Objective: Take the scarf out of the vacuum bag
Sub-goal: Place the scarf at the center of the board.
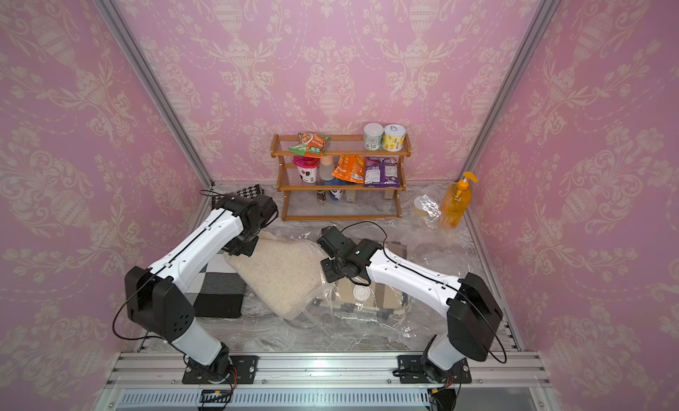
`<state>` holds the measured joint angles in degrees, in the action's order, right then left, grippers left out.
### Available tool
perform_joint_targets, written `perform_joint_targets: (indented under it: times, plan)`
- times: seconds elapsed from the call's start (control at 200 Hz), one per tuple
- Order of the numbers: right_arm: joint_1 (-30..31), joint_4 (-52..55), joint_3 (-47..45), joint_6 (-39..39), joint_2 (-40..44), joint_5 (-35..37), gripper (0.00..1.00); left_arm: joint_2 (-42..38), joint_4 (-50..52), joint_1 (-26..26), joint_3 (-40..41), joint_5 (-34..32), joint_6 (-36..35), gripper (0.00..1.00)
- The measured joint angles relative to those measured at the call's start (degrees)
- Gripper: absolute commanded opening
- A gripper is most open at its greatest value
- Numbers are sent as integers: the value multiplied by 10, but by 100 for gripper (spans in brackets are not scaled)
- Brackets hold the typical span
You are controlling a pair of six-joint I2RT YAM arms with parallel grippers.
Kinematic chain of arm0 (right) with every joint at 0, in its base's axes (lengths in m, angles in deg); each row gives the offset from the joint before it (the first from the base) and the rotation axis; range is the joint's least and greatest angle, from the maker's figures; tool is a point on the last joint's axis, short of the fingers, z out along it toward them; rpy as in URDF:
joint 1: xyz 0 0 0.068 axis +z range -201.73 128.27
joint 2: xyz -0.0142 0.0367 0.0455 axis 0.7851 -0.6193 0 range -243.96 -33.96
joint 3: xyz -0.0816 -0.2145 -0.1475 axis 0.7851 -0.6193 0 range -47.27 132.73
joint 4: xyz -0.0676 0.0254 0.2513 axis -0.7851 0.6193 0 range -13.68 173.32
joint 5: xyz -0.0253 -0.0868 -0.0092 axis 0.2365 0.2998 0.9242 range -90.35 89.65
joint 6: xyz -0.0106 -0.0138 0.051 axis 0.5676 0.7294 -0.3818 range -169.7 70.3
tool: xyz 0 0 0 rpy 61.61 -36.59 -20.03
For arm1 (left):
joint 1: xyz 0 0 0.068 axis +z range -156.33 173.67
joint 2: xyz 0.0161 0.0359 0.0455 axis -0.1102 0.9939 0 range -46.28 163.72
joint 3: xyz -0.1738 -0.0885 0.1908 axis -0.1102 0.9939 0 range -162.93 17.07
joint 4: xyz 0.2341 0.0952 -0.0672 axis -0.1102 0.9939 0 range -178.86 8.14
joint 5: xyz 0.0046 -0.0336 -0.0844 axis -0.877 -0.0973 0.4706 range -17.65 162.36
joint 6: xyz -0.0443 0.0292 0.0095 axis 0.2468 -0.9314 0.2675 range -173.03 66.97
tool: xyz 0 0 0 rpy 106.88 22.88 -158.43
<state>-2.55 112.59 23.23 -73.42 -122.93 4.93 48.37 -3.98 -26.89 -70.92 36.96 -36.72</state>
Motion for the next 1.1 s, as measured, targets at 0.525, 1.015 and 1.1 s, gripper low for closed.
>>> perform_joint_targets:
  times: [0.525,1.015,1.1]
  plan:
    - [-3,-16,-11,13,0,-21,0,35,66,36,-74,-160,-15,0]
    - [-5,-27,-19,12,13,-33,0,82,71,92,-239,-202,-41,0]
    - [-5,-27,-19,12,13,-36,0,78,51,130,-242,-183,-42,0]
